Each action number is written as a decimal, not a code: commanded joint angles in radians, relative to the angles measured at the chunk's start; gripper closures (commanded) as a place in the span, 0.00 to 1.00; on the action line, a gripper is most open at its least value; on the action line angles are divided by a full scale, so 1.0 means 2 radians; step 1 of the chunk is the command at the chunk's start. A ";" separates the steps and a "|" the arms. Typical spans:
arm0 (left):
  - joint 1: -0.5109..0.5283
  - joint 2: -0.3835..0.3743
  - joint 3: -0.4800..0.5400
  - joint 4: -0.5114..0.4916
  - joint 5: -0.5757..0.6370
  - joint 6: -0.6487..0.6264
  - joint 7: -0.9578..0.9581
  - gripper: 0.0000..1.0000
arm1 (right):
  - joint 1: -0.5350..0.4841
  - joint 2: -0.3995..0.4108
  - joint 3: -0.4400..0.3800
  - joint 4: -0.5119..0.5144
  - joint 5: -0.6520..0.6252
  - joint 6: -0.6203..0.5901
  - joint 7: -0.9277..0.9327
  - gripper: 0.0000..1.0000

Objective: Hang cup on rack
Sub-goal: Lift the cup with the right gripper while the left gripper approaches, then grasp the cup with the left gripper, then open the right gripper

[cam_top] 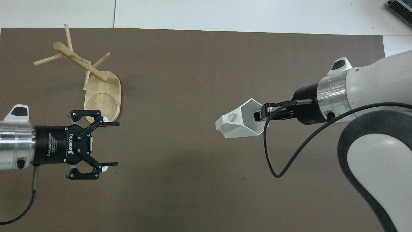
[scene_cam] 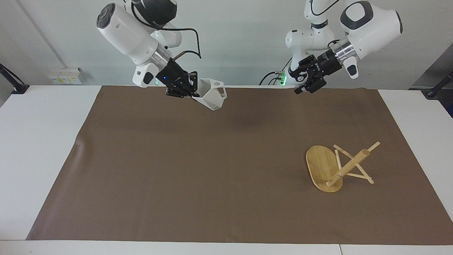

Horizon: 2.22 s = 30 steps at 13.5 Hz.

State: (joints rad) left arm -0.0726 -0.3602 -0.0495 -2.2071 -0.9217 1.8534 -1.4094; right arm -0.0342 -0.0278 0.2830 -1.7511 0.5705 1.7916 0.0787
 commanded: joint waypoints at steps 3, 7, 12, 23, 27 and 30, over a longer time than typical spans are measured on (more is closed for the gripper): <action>-0.029 -0.009 -0.001 -0.046 -0.103 0.070 -0.027 0.00 | -0.007 -0.008 0.052 -0.006 0.014 0.058 0.081 0.98; -0.091 0.007 -0.001 -0.048 -0.123 0.132 -0.034 0.00 | -0.007 -0.006 0.067 -0.015 0.058 0.092 0.114 0.98; -0.129 0.029 -0.001 -0.041 -0.161 0.179 -0.054 0.00 | 0.002 0.000 0.078 -0.021 0.084 0.109 0.127 0.98; -0.122 0.068 0.000 -0.008 -0.170 0.175 -0.053 0.00 | 0.005 0.017 0.104 -0.021 0.085 0.137 0.127 0.98; -0.123 0.068 -0.001 -0.007 -0.168 0.170 -0.035 0.00 | 0.005 0.017 0.104 -0.021 0.085 0.137 0.127 0.98; -0.130 0.068 -0.001 -0.006 -0.168 0.169 -0.016 0.00 | 0.005 0.017 0.104 -0.021 0.085 0.137 0.128 0.98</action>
State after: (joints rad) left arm -0.3121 -0.2340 -0.0610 -2.2312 -1.2432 2.1991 -1.4701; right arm -0.0190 0.0100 0.4828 -1.7883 0.7162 2.0547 0.3211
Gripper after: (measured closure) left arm 0.000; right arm 0.956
